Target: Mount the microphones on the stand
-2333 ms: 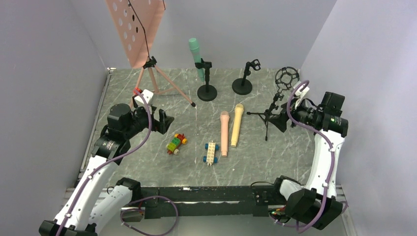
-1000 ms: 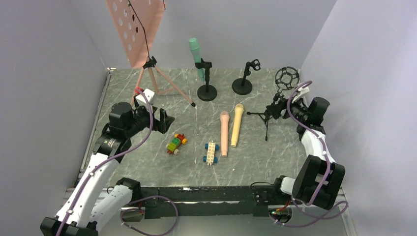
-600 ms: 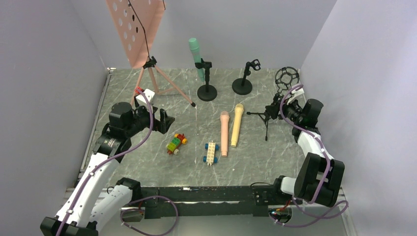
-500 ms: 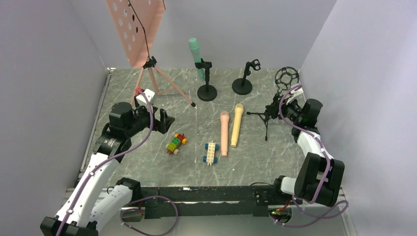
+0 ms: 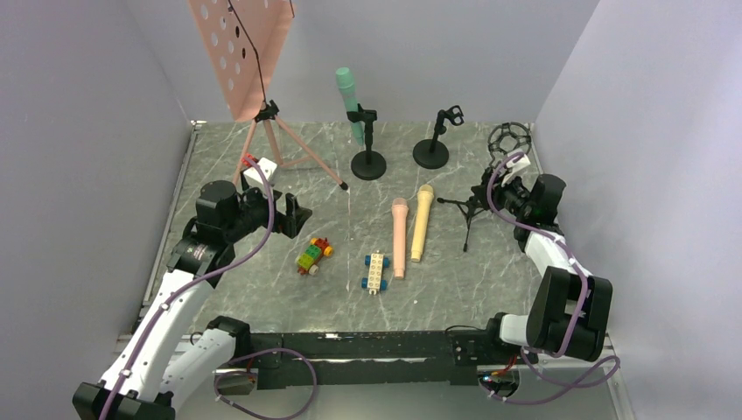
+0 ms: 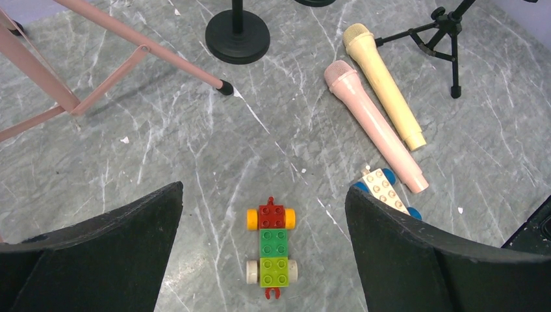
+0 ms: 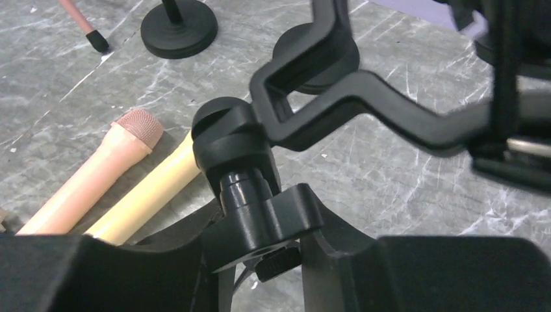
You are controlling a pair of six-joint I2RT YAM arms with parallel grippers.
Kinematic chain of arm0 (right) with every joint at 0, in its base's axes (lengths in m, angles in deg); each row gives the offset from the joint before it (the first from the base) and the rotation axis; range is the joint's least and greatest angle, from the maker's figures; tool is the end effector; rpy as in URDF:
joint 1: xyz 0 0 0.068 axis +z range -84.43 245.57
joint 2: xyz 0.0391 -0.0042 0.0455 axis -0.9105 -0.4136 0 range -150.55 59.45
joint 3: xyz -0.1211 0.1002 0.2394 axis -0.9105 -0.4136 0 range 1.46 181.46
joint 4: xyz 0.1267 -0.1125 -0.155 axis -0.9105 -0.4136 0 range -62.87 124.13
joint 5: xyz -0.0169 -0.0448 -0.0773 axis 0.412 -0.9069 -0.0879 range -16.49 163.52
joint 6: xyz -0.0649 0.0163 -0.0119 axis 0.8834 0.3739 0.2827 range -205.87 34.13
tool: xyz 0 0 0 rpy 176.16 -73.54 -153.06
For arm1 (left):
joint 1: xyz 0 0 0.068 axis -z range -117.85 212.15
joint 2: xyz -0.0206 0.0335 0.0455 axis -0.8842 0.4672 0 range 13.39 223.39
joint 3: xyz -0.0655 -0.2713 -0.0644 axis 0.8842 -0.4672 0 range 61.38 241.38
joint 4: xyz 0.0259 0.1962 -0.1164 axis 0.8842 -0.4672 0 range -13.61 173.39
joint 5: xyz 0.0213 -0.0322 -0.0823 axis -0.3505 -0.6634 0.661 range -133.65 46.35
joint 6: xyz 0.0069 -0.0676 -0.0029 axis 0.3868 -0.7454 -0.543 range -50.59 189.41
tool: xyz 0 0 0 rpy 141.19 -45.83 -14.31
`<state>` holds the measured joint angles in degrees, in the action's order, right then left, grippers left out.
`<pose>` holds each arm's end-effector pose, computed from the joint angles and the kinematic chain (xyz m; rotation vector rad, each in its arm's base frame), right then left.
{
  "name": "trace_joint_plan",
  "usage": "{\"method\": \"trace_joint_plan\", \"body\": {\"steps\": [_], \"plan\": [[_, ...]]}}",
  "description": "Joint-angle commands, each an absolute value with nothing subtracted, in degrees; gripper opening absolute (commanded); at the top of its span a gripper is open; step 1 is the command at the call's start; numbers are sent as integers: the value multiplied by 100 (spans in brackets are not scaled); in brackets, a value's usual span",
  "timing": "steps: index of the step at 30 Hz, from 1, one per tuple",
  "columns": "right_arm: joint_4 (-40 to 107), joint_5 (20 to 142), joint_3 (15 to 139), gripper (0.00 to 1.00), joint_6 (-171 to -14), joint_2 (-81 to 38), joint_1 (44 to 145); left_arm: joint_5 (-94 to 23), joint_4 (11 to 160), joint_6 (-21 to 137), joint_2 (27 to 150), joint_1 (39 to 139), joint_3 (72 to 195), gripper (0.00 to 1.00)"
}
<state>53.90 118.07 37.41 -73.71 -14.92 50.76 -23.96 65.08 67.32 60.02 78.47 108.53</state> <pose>0.2557 -0.0280 0.2611 -0.4729 1.7565 0.4031 0.1471 -0.0623 0.3392 0.4698 1.8394 -0.5422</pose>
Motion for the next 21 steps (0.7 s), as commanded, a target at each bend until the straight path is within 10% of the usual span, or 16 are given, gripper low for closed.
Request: {"method": "trace_joint_plan", "body": {"steps": [1,21], "plan": [[5447,11816,4025,30,-7156,-1556,5124,-2247,6678,6813,5975,7823,10857,99],[1757,12925,6626,18,-5347,-1649,5625,-2233,6766,6850,5892,7823,10805,99]]}}
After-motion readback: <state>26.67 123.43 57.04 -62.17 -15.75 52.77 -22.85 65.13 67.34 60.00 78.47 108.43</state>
